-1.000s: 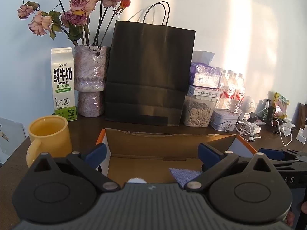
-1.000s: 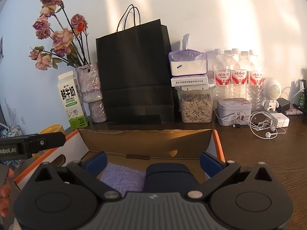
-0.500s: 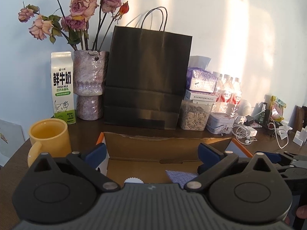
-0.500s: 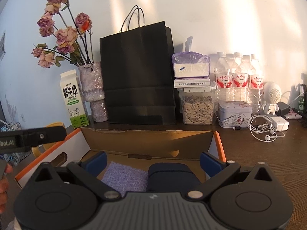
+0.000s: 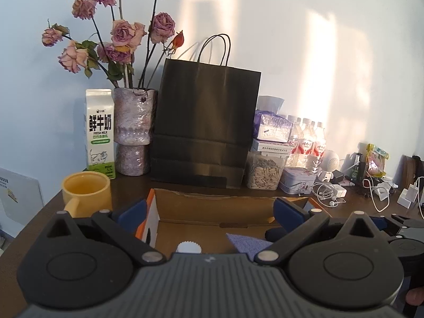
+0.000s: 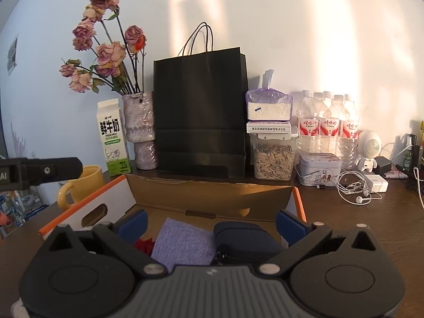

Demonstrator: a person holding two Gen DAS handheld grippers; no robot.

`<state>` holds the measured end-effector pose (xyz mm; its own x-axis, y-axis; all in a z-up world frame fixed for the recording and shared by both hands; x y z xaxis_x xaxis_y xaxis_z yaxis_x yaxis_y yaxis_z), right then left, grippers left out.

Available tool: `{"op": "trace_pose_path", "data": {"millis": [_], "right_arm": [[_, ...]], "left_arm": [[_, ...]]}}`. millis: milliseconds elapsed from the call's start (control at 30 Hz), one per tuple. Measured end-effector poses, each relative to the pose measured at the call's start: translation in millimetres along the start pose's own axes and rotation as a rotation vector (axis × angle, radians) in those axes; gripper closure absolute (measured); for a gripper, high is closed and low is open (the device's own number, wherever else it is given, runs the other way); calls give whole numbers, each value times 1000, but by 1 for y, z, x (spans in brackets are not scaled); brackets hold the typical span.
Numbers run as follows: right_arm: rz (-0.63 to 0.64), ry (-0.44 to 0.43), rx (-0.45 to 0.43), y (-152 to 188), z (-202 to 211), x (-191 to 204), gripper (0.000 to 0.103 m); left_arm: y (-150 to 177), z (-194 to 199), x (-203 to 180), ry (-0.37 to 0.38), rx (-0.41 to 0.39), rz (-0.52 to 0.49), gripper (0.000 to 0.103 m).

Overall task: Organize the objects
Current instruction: 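Release the blue pouch into the box with the right tool while the left tool drops the cap, then grasp the black cable with the right tool while the left tool grasps another white cap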

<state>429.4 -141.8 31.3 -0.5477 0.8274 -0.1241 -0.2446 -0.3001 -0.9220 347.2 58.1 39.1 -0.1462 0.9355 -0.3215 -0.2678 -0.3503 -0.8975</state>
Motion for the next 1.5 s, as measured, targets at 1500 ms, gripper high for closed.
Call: {"op": "trace_pose_path", "data": {"millis": [1500], "right_arm": [[106,-77,150,101,106,49,0]], "left_arm": [[83,134,84,-176,128,0,0]]}}
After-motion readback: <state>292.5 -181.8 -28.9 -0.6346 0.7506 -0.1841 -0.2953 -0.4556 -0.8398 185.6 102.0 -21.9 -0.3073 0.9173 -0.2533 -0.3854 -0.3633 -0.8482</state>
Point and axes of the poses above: each gripper's, at about its wrist camera, not at the fingertips, and z roughly against the way its jaws point, x to its left, y to its underside, the point moved 7 cm from there along -z, roughly the way its jaws point, and after that the axes turned 12 degrees about z, right-handed, at the moved point
